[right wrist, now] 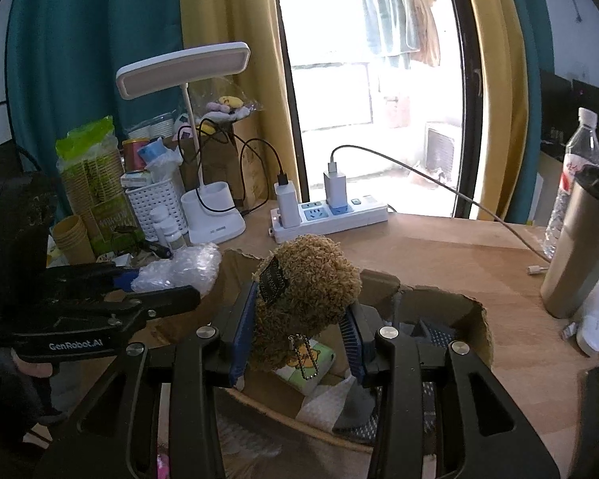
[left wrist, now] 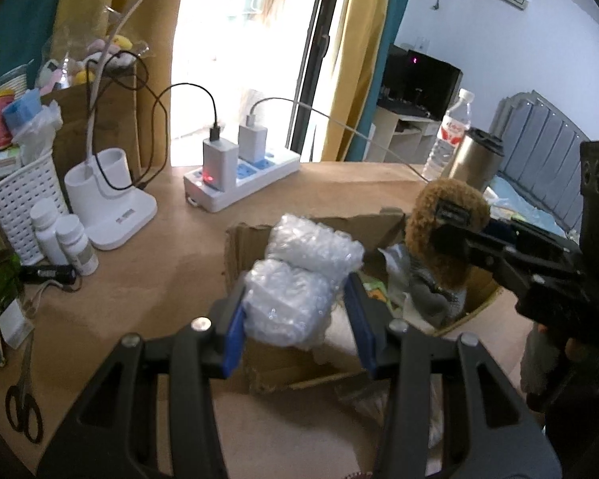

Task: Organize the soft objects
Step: 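Carry the bubble wrap and teddy pouch with both tools over the box, then open both tools to drop the bubble wrap and pouch into the box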

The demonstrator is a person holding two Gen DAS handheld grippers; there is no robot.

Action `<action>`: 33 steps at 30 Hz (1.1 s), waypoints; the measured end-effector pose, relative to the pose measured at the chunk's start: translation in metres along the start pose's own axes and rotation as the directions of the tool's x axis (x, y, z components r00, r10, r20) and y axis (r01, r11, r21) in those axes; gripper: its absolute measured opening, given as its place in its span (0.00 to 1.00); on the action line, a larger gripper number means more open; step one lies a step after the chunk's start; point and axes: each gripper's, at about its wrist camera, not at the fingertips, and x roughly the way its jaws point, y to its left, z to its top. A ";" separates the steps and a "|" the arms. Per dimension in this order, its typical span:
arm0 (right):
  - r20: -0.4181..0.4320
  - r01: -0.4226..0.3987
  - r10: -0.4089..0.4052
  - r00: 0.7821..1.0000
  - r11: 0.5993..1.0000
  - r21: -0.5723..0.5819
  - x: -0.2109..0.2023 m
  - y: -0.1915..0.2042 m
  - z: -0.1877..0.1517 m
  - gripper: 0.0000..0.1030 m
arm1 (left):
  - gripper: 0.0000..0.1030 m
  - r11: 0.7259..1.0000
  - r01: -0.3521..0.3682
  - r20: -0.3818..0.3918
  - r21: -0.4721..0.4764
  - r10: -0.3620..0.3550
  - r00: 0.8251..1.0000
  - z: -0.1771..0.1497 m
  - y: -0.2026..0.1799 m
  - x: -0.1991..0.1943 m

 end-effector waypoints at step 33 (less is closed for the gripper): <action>-0.081 0.017 -0.013 0.997 0.998 0.052 0.054 -0.022 -0.016 0.47 | 0.51 1.000 -0.024 -0.093 0.001 0.024 0.995 0.005 -0.004 0.055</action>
